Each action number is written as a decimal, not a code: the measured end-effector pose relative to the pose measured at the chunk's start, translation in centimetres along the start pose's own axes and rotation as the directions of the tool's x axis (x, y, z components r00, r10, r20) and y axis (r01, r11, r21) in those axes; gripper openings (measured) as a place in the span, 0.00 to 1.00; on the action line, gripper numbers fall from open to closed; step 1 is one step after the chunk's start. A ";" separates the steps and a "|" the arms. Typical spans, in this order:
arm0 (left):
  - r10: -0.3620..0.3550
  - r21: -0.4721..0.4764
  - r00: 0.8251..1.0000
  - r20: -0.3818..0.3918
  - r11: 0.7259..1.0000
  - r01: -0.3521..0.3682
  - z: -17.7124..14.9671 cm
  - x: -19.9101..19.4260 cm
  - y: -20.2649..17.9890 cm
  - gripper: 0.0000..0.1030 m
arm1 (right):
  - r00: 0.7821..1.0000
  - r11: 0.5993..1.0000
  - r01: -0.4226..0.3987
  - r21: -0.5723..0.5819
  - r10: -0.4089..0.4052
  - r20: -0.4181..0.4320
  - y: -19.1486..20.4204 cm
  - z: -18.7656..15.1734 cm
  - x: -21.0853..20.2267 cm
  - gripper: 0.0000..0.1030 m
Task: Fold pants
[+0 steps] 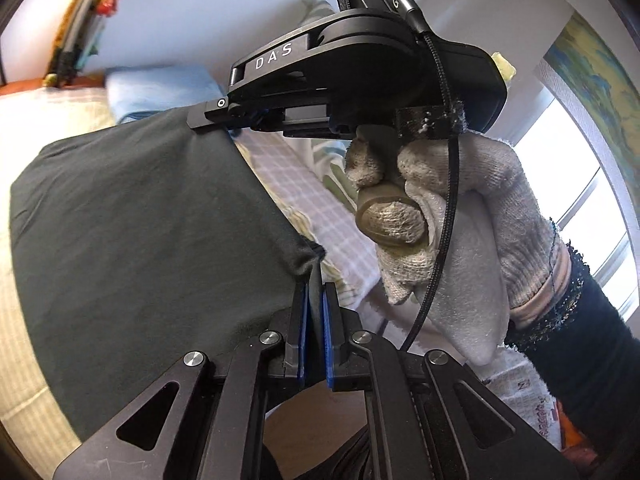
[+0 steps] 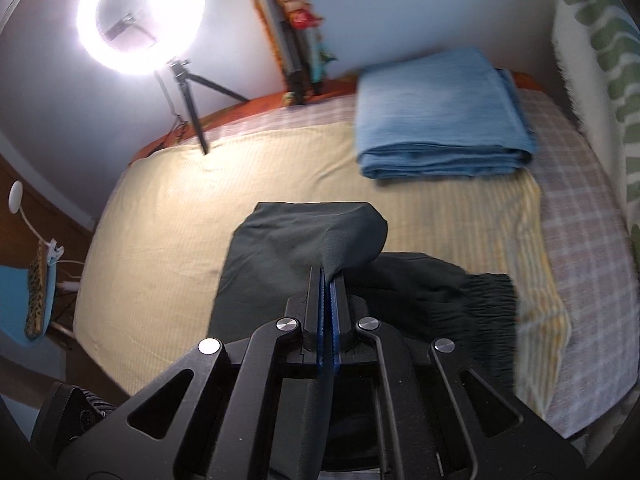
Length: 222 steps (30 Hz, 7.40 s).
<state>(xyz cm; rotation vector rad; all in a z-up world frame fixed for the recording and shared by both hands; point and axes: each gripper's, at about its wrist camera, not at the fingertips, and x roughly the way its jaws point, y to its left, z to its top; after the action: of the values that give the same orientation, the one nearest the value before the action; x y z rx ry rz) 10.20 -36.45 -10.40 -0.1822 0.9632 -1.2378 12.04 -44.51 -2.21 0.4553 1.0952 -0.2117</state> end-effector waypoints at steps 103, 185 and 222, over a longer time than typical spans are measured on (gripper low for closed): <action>0.282 -0.084 0.924 -0.257 0.946 -0.312 -0.1 -4.0 9.3 0.43 | 0.992 0.994 -0.108 0.020 0.107 0.075 -13.9 -6.6 -2.1 0.69; 0.244 -0.047 0.964 -0.105 0.967 -0.250 6.8 2.0 8.8 0.05 | 0.965 0.966 -0.257 -0.023 0.258 0.050 -14.2 -6.2 1.7 0.18; 0.193 0.200 0.974 0.123 0.956 -0.214 24.5 1.5 3.9 0.04 | 0.919 0.992 -0.074 -0.105 0.109 0.378 -13.0 7.9 -9.2 0.17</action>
<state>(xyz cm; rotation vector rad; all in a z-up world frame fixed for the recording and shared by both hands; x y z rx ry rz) 30.17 -45.35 1.50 0.0224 0.7359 -1.1203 9.21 -60.19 5.74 0.3649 0.6930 -0.1598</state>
